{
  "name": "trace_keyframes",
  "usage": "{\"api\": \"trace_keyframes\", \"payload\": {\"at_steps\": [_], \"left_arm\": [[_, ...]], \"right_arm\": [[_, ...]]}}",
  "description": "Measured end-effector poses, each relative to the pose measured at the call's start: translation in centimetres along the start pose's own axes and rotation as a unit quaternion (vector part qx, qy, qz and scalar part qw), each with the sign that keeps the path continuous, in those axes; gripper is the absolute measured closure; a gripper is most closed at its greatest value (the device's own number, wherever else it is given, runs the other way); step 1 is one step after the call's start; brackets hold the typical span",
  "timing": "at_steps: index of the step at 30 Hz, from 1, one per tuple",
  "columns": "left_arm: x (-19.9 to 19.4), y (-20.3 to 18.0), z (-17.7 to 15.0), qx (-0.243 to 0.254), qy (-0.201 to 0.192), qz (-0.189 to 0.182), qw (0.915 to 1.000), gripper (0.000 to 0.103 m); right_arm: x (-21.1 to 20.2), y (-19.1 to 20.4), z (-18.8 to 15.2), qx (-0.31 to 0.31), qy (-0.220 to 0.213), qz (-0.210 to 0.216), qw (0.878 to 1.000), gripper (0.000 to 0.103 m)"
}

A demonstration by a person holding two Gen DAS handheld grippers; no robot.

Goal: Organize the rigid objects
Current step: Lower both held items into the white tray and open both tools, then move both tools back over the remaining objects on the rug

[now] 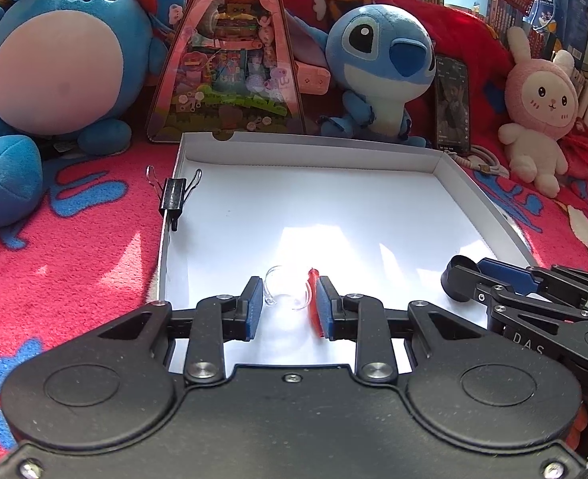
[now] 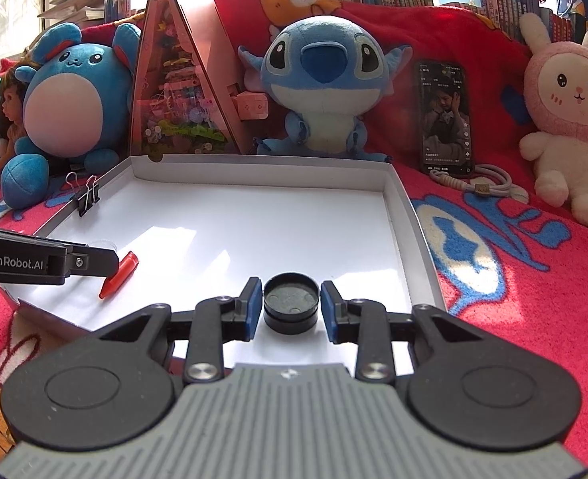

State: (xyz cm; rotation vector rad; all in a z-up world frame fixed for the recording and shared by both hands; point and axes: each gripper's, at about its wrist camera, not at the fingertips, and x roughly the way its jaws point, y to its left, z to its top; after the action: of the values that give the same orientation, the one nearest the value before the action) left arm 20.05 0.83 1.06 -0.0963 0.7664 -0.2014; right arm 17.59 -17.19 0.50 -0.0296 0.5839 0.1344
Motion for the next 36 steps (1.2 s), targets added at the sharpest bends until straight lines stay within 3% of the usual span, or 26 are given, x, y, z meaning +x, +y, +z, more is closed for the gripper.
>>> {"api": "trace_keyframes", "payload": {"at_steps": [4, 5, 11, 14, 23, 36], "left_arm": [[0.0, -0.2, -0.1, 0.005, 0.000, 0.000, 1.0000, 0.063], [-0.1, -0.2, -0.1, 0.006, 0.000, 0.000, 1.0000, 0.060], [-1.2, -0.2, -0.1, 0.009, -0.012, -0.001, 0.9999, 0.032], [-2.2, -0.3, -0.2, 0.013, -0.020, 0.001, 0.9997, 0.025], [-5.9, -1.0, -1.7, 0.027, -0.040, -0.014, 0.9987, 0.018], [-9.9, -2.3, -5.5, 0.034, -0.043, -0.039, 0.9977, 0.016]], "right_arm": [[0.0, -0.1, -0.1, 0.004, 0.002, 0.005, 1.000, 0.058], [0.0, -0.1, -0.1, 0.004, 0.002, 0.006, 1.000, 0.048], [-0.7, -0.3, 0.0, 0.007, -0.008, 0.007, 1.000, 0.038], [-1.3, -0.4, 0.0, 0.008, -0.013, 0.009, 1.000, 0.034], [-4.5, -0.5, -1.1, 0.001, -0.033, 0.014, 0.999, 0.020], [-8.6, -1.0, -3.8, 0.013, -0.042, 0.029, 0.999, 0.015]]}}
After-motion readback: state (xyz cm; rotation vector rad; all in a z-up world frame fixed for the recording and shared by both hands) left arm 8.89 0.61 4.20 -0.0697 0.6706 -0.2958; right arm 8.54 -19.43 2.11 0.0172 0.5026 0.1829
